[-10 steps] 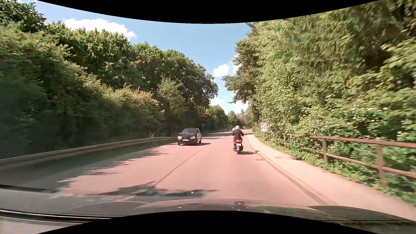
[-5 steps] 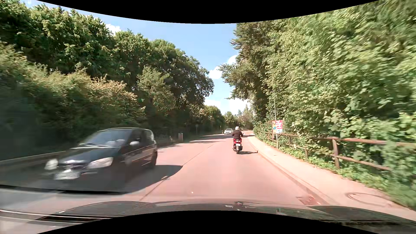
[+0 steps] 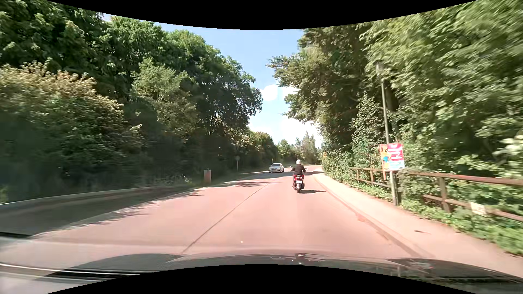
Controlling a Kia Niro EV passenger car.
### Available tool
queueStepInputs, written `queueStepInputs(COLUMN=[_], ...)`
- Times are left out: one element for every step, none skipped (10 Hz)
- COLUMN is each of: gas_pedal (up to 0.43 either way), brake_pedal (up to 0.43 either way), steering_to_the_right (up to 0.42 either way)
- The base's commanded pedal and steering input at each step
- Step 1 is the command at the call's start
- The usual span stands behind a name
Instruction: Follow the waypoints while adhering to traffic rules and regulations
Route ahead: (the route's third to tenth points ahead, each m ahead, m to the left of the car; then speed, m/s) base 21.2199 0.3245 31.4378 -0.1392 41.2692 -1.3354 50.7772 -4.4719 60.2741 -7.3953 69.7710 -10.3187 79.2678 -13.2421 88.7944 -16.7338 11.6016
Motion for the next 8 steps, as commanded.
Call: queueStepInputs(gas_pedal=[0.26, 0.26, 0.268, 0.268, 0.268, 0.268, 0.268, 0.268], brake_pedal=[0.012, 0.012, 0.012, 0.012, 0.012, 0.012, 0.012, 0.012], steering_to_the_right=[0.016, 0.024, 0.031, 0.033, 0.035, 0.035, 0.034, 0.032])
